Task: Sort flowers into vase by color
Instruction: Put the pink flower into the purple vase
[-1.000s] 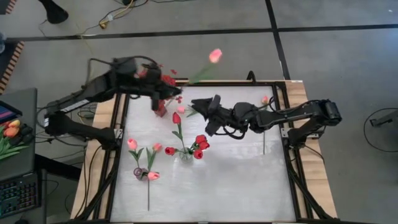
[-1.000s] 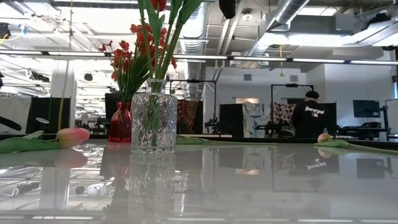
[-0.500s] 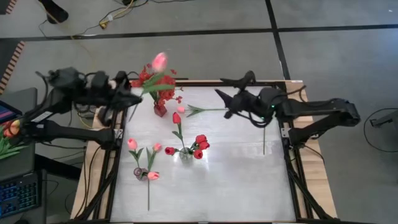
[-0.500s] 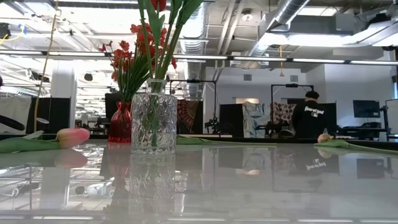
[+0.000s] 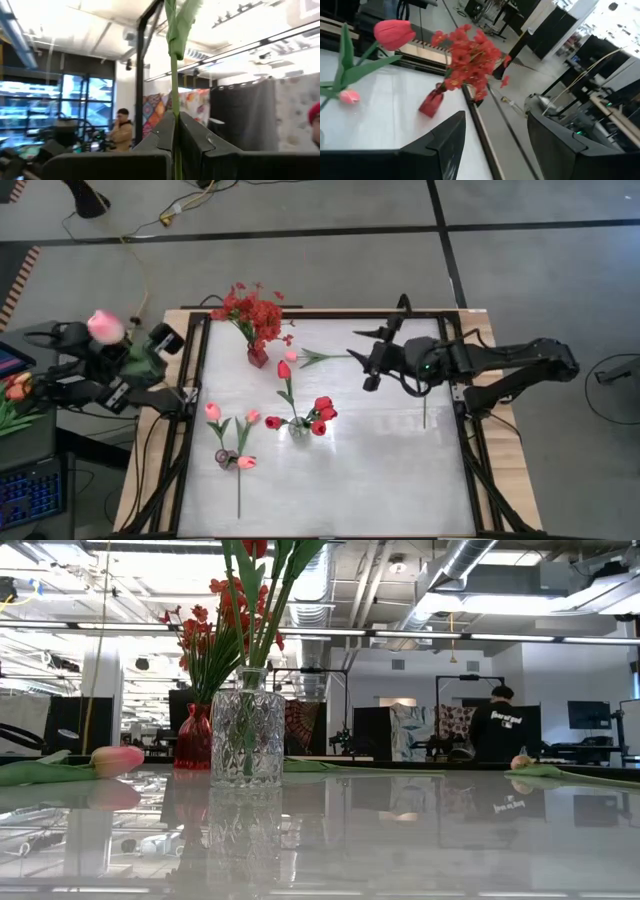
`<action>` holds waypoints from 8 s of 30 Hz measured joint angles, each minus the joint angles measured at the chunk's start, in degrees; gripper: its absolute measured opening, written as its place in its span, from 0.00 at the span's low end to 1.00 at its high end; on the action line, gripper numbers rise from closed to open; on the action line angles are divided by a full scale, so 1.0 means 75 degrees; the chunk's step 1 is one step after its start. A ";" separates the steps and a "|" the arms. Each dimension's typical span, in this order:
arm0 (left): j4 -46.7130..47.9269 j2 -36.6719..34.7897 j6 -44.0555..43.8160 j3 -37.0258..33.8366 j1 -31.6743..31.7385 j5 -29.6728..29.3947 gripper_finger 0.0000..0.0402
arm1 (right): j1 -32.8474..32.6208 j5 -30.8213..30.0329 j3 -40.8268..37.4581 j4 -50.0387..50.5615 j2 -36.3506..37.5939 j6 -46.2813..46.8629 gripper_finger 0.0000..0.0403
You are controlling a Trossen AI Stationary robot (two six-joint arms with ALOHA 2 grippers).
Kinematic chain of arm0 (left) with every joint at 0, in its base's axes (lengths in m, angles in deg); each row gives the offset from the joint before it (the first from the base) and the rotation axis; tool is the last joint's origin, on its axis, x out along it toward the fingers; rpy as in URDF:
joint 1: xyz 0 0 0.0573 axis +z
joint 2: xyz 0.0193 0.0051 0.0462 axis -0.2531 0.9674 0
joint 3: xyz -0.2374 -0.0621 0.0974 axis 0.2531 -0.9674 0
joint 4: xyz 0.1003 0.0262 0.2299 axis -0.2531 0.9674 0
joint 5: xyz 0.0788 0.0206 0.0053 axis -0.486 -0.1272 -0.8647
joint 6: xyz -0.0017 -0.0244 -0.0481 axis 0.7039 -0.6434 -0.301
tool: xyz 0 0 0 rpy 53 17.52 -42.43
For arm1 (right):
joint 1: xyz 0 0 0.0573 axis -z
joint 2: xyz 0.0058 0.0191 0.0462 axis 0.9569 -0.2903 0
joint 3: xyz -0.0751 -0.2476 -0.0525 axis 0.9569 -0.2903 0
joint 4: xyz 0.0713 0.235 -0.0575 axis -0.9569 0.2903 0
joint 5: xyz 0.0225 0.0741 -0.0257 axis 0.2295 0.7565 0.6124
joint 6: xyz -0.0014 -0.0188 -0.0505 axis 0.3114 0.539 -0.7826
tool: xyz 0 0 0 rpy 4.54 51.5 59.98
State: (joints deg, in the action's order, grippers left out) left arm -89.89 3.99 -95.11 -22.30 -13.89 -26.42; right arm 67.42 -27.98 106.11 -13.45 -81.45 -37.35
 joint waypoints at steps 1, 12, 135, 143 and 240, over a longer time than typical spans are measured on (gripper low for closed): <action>-0.0119 -0.0129 -0.0074 -0.0184 -0.0011 0.0070 0.00 | -0.0010 -0.0001 0.0000 -0.0002 -0.0072 0.0060 0.59; -0.3204 -0.0370 -0.1423 -0.2318 -0.0286 0.1010 0.00 | -0.0036 0.0002 0.0000 -0.0025 -0.0792 0.0589 0.59; -0.2831 -0.2652 0.1742 -0.6773 -0.3989 -0.0998 0.00 | -0.4796 0.0464 0.0129 -0.1317 -0.4504 0.7821 0.48; -0.2827 -0.2655 0.1687 -0.6756 -0.3989 -0.0983 0.00 | -0.4324 0.0433 0.3030 -0.2654 -0.6912 0.4204 0.48; 0.2391 0.0908 0.4589 -0.0013 -0.3384 -0.7115 0.00 | 0.0548 0.5635 0.8973 -0.0543 -0.7172 0.1258 0.48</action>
State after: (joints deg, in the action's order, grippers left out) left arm -71.95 10.80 -60.69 -22.39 -39.27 -79.78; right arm 71.53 14.29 173.41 -17.52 -135.23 -27.92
